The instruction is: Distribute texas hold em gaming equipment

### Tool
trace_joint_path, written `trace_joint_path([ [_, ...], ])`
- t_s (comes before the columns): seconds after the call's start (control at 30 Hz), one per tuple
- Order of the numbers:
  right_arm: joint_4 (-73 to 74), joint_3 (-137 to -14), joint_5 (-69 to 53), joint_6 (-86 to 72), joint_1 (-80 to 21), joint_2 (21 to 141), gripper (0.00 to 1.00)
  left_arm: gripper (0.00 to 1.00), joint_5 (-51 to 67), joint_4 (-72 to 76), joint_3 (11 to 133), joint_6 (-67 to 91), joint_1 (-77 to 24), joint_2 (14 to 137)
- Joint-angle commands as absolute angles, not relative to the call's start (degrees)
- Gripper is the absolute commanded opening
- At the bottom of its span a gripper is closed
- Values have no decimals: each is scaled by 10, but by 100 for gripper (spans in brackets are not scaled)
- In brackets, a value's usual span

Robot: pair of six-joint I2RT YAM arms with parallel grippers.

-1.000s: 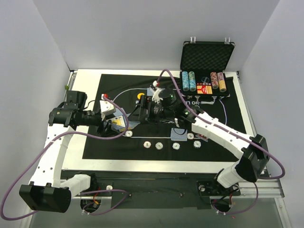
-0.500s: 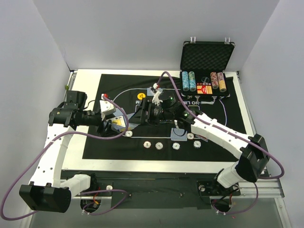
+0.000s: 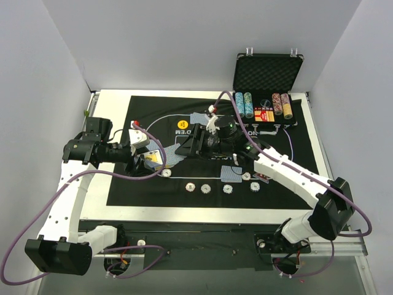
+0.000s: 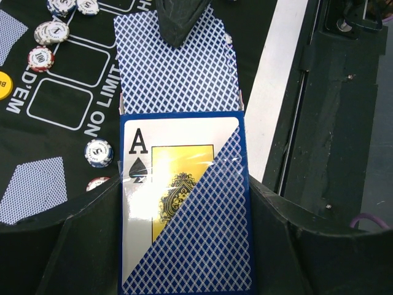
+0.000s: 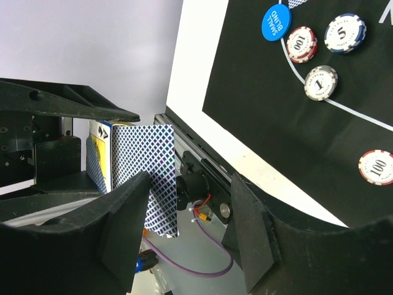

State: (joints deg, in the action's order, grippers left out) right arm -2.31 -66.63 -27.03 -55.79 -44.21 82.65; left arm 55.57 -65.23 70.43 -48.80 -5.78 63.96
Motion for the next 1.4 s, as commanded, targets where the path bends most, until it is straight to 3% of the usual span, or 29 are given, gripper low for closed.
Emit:
trace_joint_path([
  [0.0, -27, -659, -272, -562, -437, 797, 50, 11, 598, -617, 734, -483, -54, 628],
  [0.23, -29, -662, -273, -567, -432, 789, 36, 11, 599, -613, 734, -479, -54, 628],
  [0.83, -33, -642, -286, -581, -397, 746, 14, 11, 595, -613, 728, -482, -54, 626],
  [0.93, -31, -642, -295, -583, -396, 753, 23, 11, 594, -613, 726, -482, -54, 623],
  [0.97, -33, -641, -301, -586, -397, 758, 32, 11, 594, -612, 726, -481, -54, 623],
  [1.1, -73, -624, -308, -609, -398, 760, 54, 11, 593, -613, 725, -483, -54, 623],
  [1.37, -70, -660, -301, -601, -438, 802, 55, 11, 594, -613, 726, -483, -54, 623],
])
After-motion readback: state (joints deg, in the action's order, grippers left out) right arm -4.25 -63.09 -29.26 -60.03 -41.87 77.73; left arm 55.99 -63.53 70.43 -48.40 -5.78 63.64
